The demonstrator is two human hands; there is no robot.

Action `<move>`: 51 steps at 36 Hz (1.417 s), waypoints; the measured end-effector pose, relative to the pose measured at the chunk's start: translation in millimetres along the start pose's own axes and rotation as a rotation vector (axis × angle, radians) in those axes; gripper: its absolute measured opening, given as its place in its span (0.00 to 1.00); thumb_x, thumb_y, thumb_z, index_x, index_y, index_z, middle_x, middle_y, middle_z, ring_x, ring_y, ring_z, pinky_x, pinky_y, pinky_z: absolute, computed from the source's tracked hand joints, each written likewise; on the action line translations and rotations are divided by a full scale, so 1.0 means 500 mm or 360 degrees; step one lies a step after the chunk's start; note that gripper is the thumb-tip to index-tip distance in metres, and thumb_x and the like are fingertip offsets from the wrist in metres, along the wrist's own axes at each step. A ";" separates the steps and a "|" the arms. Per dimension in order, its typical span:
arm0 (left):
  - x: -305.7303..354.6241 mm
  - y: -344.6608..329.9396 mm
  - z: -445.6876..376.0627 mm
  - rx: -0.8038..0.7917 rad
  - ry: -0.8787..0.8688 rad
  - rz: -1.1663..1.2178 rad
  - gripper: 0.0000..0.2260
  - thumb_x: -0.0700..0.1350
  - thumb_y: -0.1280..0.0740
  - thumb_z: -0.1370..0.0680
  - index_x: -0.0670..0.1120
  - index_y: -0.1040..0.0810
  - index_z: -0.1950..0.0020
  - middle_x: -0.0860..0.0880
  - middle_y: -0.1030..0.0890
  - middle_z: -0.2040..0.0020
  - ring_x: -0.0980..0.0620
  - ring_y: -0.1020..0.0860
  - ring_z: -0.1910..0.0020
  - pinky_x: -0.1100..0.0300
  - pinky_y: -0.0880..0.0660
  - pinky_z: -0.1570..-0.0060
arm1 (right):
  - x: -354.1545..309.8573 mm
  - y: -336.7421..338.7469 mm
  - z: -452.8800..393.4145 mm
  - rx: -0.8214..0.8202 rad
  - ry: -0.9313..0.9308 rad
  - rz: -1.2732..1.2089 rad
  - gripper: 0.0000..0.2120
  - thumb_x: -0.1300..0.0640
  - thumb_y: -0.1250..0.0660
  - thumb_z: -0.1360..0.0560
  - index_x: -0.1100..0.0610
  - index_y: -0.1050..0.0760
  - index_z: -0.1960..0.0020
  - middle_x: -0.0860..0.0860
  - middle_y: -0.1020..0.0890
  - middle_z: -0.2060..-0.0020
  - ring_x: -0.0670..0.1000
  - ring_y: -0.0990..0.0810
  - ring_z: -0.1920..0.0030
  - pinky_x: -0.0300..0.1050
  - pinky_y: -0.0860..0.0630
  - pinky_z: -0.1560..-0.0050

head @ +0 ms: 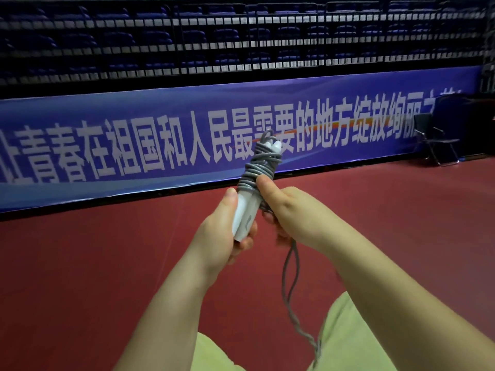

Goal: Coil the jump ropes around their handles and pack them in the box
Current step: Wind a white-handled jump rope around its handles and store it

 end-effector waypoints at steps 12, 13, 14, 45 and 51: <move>-0.052 0.014 -0.005 0.0175 -0.0021 -0.0673 0.33 0.74 0.52 0.33 0.49 0.22 0.55 0.49 0.19 0.53 0.45 0.23 0.49 0.49 0.27 0.44 | 0.052 -0.022 0.010 -0.0157 -0.0165 -0.0098 0.34 0.22 0.46 0.36 0.55 0.30 0.63 0.51 0.35 0.72 0.46 0.41 0.77 0.41 0.44 0.72; -0.048 0.014 -0.003 0.0183 -0.0031 -0.0684 0.30 0.72 0.50 0.29 0.48 0.24 0.58 0.50 0.21 0.57 0.46 0.24 0.52 0.51 0.27 0.47 | 0.054 -0.018 0.009 -0.0118 -0.0164 -0.0090 0.31 0.25 0.46 0.34 0.54 0.31 0.65 0.49 0.35 0.74 0.45 0.40 0.77 0.42 0.44 0.71; -0.042 0.015 0.000 0.0196 -0.0044 -0.0683 0.26 0.68 0.47 0.25 0.47 0.26 0.61 0.51 0.23 0.61 0.47 0.26 0.56 0.53 0.29 0.51 | 0.054 -0.014 0.009 -0.0083 -0.0154 -0.0100 0.29 0.28 0.46 0.31 0.54 0.31 0.67 0.47 0.35 0.76 0.44 0.40 0.78 0.42 0.43 0.70; -0.034 -0.098 0.071 -0.1543 0.0483 0.1291 0.27 0.70 0.38 0.28 0.46 0.21 0.52 0.52 0.23 0.65 0.59 0.38 0.75 0.68 0.38 0.74 | -0.009 0.001 0.034 -0.0596 0.0369 -0.0738 0.26 0.33 0.33 0.31 0.58 0.27 0.60 0.60 0.32 0.68 0.46 0.40 0.78 0.34 0.42 0.77; -0.045 -0.036 0.026 -0.0619 0.0383 0.0620 0.29 0.69 0.45 0.32 0.43 0.23 0.59 0.48 0.28 0.71 0.59 0.42 0.79 0.64 0.48 0.74 | 0.026 0.016 0.027 -0.0375 0.0159 -0.0374 0.23 0.36 0.43 0.26 0.56 0.29 0.62 0.50 0.34 0.72 0.46 0.40 0.76 0.38 0.43 0.76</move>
Point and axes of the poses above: each hand's wrist, its own z-axis away from the middle knuckle, its own y-axis out of the back of the hand, x = y × z, the point moved 8 cm from there along -z, towards the middle knuckle
